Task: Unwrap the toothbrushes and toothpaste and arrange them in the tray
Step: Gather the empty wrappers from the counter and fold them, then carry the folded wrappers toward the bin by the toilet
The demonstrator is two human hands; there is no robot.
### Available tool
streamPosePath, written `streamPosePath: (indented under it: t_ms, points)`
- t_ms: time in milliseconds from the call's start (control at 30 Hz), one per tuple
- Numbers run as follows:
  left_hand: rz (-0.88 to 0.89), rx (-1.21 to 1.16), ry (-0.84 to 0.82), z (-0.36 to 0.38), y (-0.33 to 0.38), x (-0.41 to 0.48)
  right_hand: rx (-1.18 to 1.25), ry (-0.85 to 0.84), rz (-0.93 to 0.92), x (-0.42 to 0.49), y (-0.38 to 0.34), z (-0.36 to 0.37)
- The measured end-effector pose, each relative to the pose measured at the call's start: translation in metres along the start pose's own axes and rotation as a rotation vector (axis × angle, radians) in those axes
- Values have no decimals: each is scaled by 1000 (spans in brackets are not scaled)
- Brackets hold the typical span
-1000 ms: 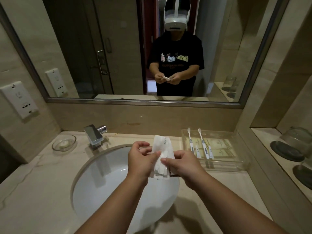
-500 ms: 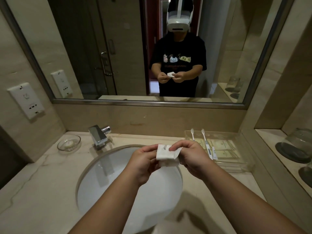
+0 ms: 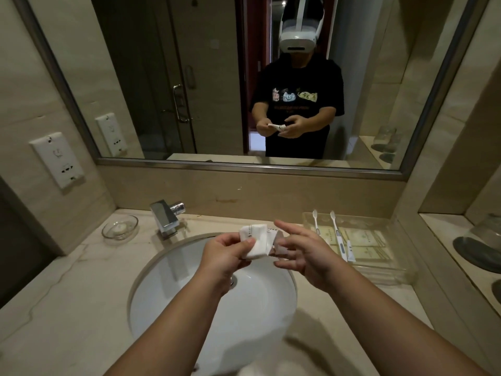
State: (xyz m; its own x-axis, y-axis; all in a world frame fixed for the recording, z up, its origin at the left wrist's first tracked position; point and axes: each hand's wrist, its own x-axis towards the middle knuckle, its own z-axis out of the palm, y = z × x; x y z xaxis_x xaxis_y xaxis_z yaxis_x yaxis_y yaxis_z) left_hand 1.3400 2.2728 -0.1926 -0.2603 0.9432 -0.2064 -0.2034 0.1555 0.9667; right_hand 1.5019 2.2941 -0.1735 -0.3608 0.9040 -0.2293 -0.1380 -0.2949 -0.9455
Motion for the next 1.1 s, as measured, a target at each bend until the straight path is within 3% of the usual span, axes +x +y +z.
streamPosePath:
  t_ms: [300, 500, 667, 1100]
  points:
    - [148, -56, 314, -43, -3, -29, -165, -13, -167, 9, 31, 74]
    - [58, -250, 455, -123, -19, -98, -35, -298, 51, 8, 66, 148]
    - [92, -304, 773, -185, -34, -177, -57, -539, 162, -39, 104, 227]
    - [267, -364, 1329, -323, -52, -463, -124, -1057, 273, -267, 191, 427]
